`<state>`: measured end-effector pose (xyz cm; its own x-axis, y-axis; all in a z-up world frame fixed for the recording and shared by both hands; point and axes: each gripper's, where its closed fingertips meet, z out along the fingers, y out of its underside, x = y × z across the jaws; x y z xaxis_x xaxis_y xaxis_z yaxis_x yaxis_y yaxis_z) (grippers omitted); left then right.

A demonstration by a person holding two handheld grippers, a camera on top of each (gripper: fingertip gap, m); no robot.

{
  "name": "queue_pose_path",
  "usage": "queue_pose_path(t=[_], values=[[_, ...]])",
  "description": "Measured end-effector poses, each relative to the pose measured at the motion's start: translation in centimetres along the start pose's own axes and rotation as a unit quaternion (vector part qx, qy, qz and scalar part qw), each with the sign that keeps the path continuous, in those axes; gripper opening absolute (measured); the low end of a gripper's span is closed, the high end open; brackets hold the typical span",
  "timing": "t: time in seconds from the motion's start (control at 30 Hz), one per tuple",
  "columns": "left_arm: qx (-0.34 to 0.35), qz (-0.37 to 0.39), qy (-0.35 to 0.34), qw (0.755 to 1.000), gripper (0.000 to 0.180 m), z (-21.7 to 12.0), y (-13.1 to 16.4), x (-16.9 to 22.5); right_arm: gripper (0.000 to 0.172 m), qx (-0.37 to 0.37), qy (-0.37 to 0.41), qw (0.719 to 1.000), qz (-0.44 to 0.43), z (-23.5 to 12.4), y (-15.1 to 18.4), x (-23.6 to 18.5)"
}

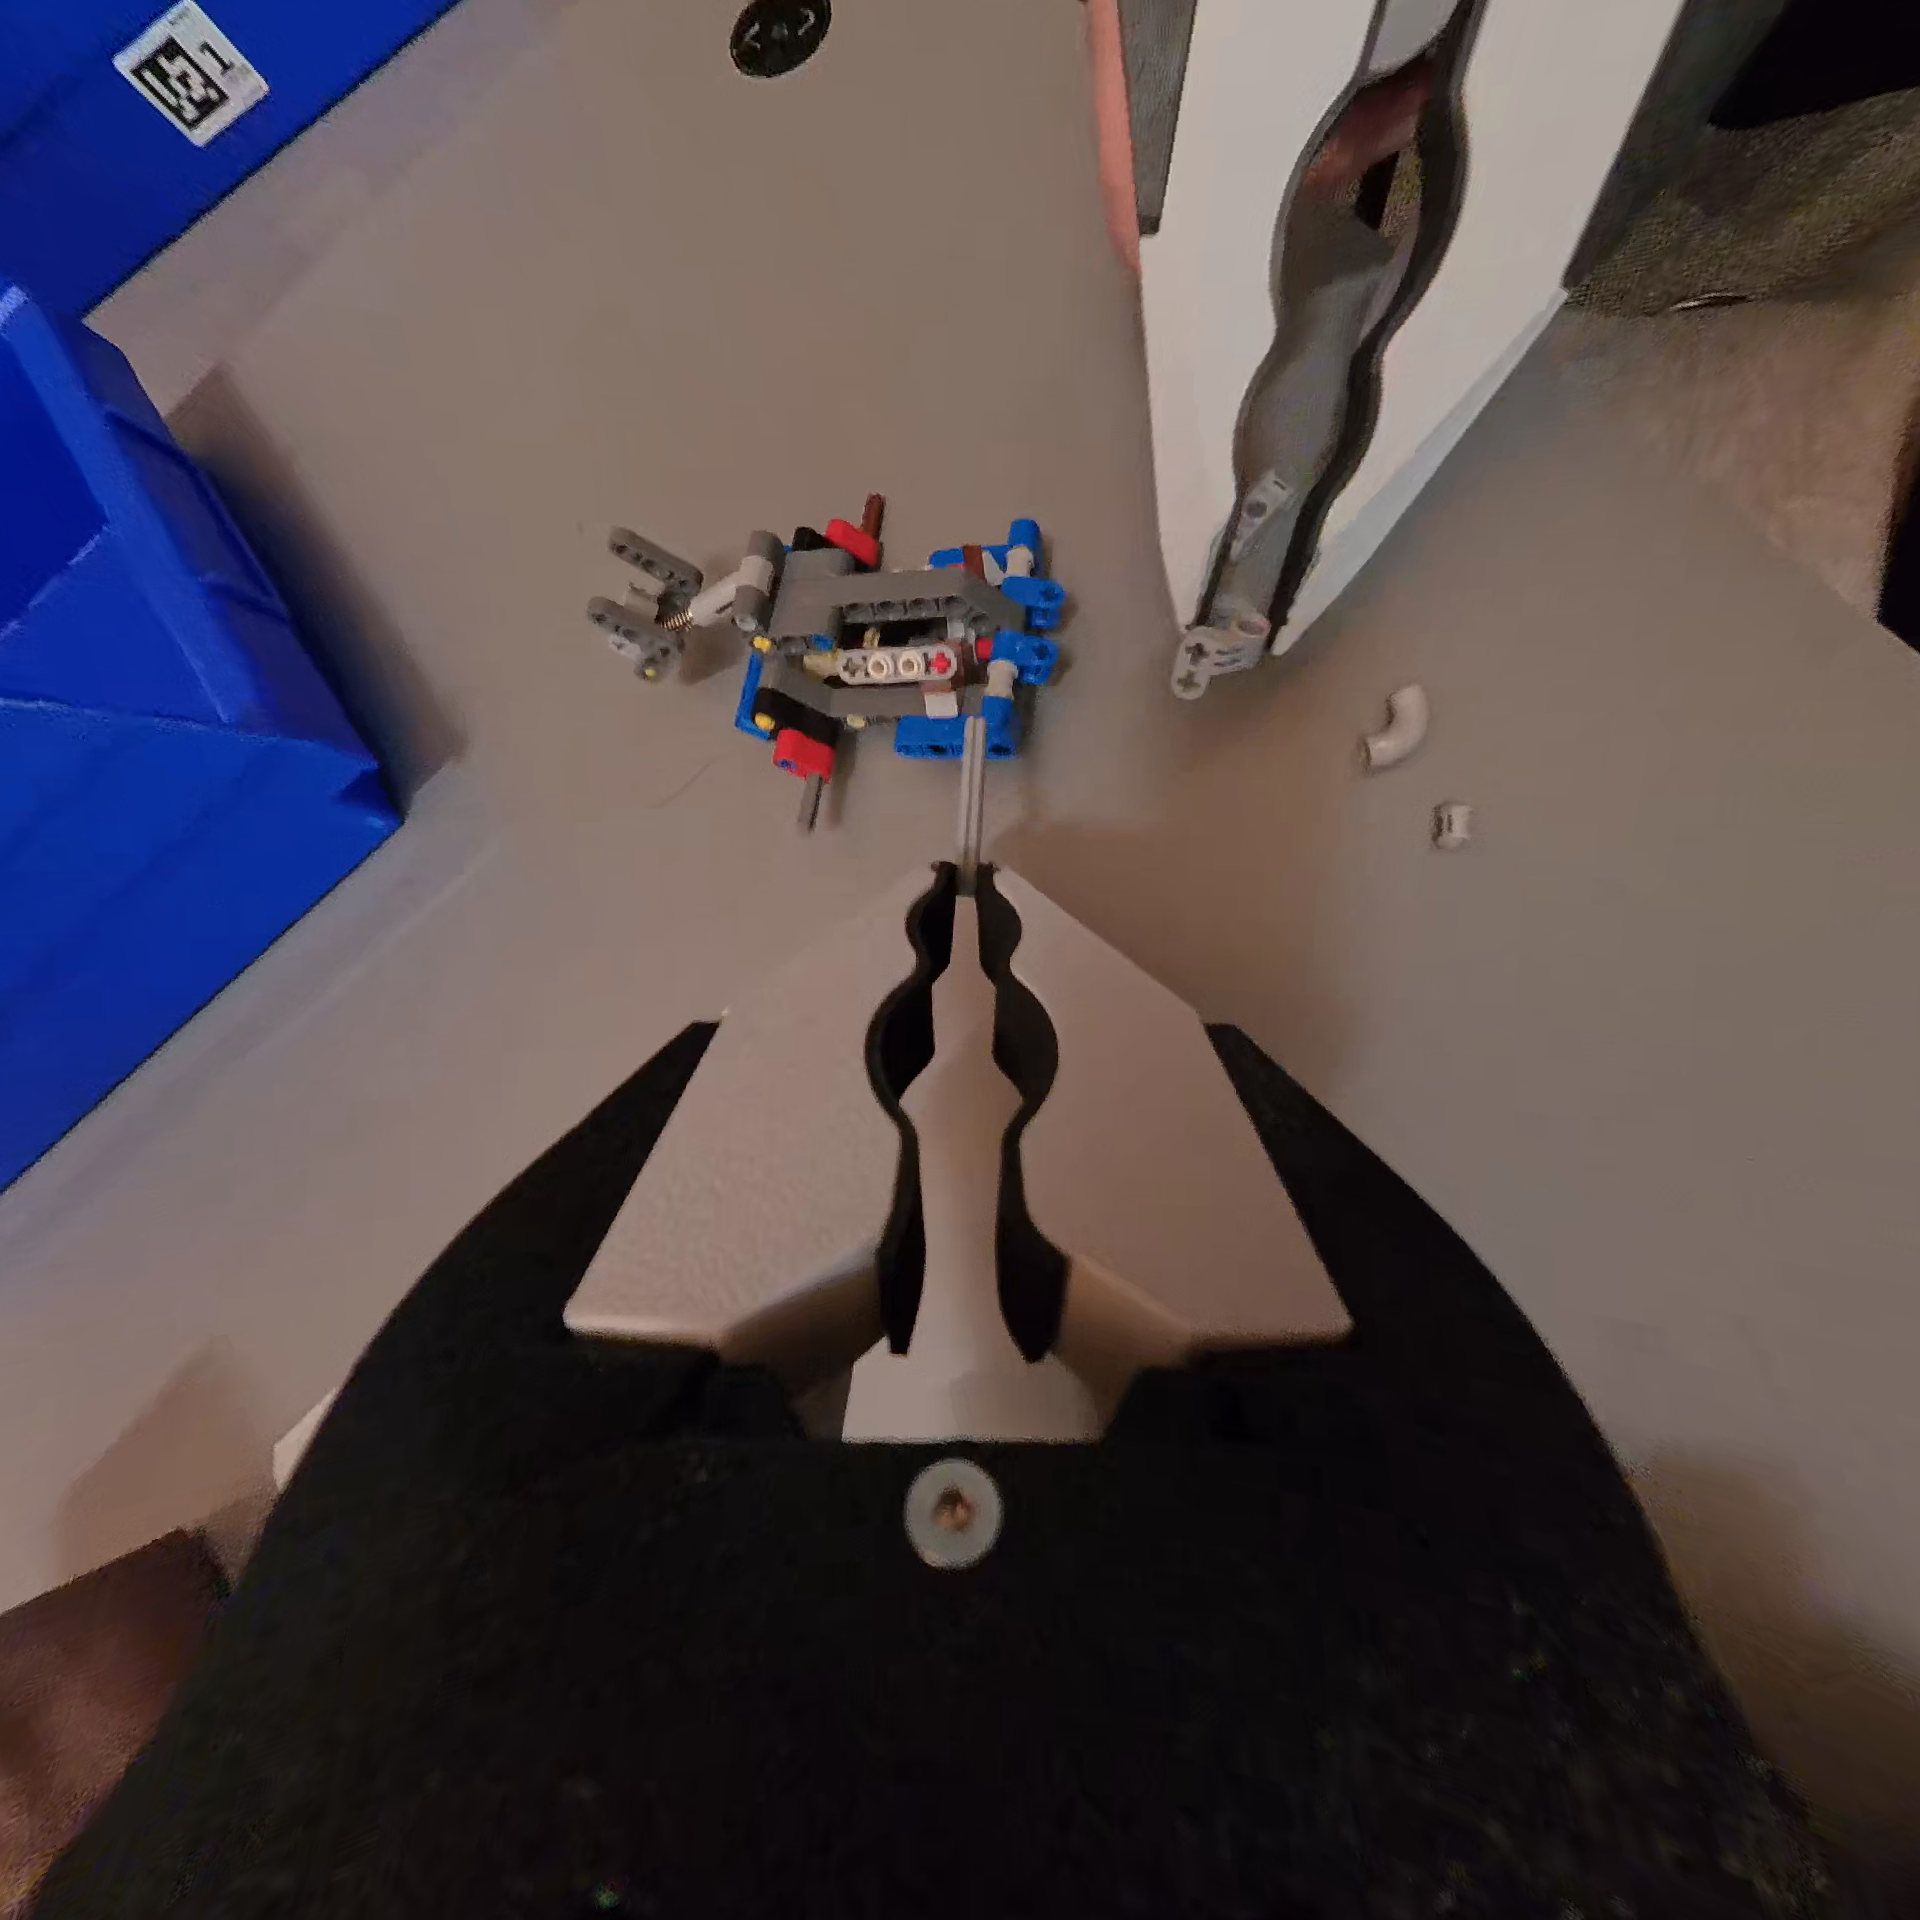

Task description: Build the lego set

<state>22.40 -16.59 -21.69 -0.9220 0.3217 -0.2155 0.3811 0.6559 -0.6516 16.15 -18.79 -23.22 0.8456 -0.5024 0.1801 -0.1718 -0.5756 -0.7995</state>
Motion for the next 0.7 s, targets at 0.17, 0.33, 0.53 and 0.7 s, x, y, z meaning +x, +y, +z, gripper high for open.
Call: queue_pose_path(t=[0.17, 0.33, 0.53, 0.7], values=[[-0.006, -0.022, 0.043, 0.999, 0.0, -1.3, 0.9, 0.7, 0.006, -0.055, -0.015, 0.998, 0.033, 1.2, 2.3, 0.3], [-0.018, -0.023, 0.024, 0.999, 0.0, -3.0, 1.5, -0.1, 0.005, -0.062, -0.034, 0.997, -0.022, 1.7, 1.6, -0.2], [-0.024, -0.045, -0.068, 0.996, 0.0, -8.7, 2.4, -2.9, 0.005, -0.062, -0.019, 0.995, -0.078, 2.8, 0.9, -0.5], [0.005, -0.097, -0.204, 0.974, 0.0, -16.0, 3.0, -5.3, 0.005, -0.079, -0.01, 0.988, -0.13, 3.5, 0.8, -0.7]])
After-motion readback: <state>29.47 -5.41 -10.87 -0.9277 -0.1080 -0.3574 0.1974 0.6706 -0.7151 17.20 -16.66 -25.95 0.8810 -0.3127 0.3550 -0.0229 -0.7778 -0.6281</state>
